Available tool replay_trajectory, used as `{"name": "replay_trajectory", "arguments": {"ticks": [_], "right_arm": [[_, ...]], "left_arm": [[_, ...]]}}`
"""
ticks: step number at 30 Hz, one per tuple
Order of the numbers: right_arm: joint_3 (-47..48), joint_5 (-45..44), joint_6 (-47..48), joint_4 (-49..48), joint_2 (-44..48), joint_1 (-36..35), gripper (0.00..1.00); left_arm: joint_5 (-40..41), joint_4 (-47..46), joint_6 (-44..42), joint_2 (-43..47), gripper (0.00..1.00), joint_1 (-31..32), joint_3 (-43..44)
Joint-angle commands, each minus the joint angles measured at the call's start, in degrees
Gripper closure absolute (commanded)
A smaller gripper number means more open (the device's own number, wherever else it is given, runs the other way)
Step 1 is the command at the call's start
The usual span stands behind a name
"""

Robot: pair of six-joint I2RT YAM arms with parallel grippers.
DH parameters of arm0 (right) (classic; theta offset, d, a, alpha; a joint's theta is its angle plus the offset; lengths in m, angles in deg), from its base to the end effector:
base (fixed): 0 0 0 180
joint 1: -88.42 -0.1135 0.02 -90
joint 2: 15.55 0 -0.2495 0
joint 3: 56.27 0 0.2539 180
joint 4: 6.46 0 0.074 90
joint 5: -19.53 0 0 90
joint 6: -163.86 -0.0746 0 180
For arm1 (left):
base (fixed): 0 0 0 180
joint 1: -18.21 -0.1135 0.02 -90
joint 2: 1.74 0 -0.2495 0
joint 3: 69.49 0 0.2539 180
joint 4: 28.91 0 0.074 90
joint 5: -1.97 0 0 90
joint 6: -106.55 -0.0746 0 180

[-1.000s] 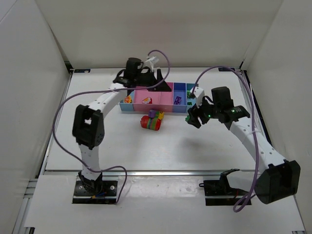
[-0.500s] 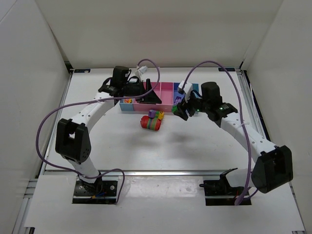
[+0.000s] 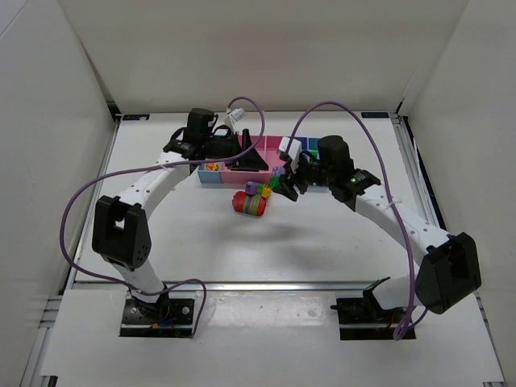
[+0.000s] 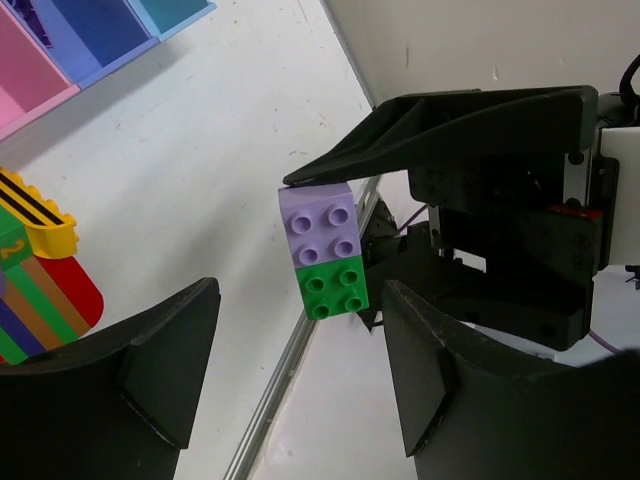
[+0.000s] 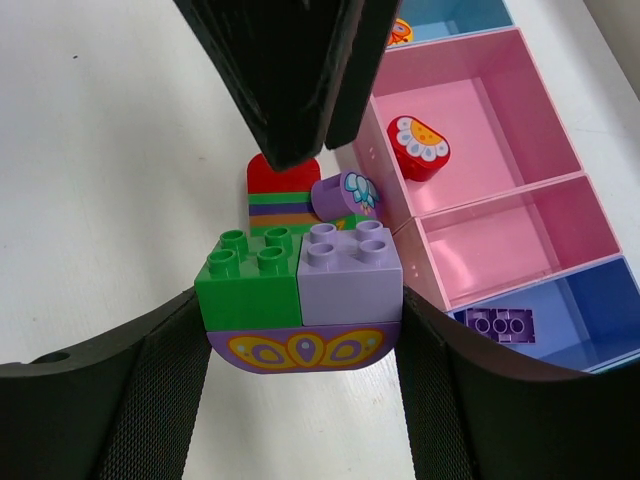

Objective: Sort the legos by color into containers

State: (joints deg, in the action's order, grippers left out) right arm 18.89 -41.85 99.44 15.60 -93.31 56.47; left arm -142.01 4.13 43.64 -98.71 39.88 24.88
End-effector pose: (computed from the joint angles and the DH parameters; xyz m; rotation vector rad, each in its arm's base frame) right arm 0.2760 0.2142 0.2876 -1.2264 1.5666 0.5700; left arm 0.3492 -0.2037 0.2810 0.4730 2.2359 -1.4943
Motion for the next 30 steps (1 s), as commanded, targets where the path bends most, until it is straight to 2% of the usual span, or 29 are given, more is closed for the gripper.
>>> {"name": "replay_trajectory", "arguments": {"ticks": [1, 15, 30], "right_arm": [[3.10, -0.67, 0.79, -2.93, -0.55, -0.49, 1.00], [5.57, -1.46, -10.11, -4.78, -2.93, 1.97, 1.00], [6.44, 0.82, -10.73, -4.60, -3.10, 1.36, 1.00]], "left_arm": [[0.45, -1.01, 0.42, 0.47, 0.24, 1.09, 2.52], [5.72, -2.94, 1.47, 2.22, 0.24, 3.73, -1.34], [5.64, -7.33, 3.32, 0.82, 0.24, 4.08, -0.64]]}}
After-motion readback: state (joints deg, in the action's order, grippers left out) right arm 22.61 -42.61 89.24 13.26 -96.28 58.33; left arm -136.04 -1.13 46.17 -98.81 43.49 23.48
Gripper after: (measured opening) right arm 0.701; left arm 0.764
